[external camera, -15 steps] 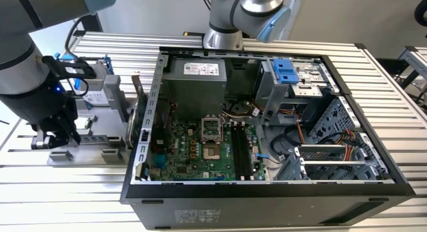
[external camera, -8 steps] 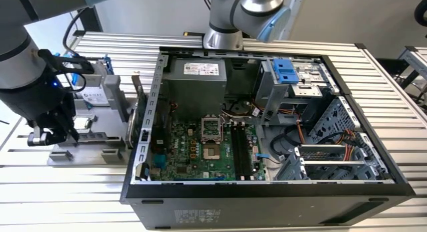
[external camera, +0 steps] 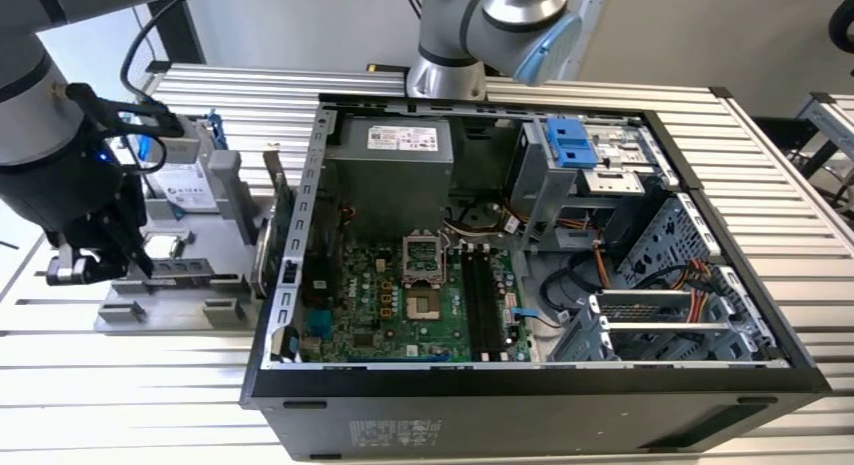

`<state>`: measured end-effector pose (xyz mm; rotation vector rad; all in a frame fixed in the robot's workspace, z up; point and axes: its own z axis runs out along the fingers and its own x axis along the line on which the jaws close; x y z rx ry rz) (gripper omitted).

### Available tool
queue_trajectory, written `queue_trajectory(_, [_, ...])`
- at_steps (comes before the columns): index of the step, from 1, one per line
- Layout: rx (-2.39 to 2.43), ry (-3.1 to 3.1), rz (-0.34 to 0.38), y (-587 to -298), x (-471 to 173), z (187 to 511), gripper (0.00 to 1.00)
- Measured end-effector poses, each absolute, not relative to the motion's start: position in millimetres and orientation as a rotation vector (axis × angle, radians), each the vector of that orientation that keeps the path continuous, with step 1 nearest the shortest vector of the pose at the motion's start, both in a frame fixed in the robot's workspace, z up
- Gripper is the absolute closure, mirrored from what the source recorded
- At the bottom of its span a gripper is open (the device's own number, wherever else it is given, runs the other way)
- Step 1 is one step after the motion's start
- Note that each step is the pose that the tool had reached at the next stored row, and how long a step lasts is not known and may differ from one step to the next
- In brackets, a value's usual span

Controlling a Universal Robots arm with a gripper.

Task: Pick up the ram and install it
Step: 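Pick up the ram and move it above insertion slot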

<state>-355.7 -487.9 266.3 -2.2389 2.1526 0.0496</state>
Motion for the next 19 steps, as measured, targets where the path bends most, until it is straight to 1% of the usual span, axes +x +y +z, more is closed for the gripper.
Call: queue_trajectory(19, [-2.238,2.153,0.050,-488,-356,294,1.00])
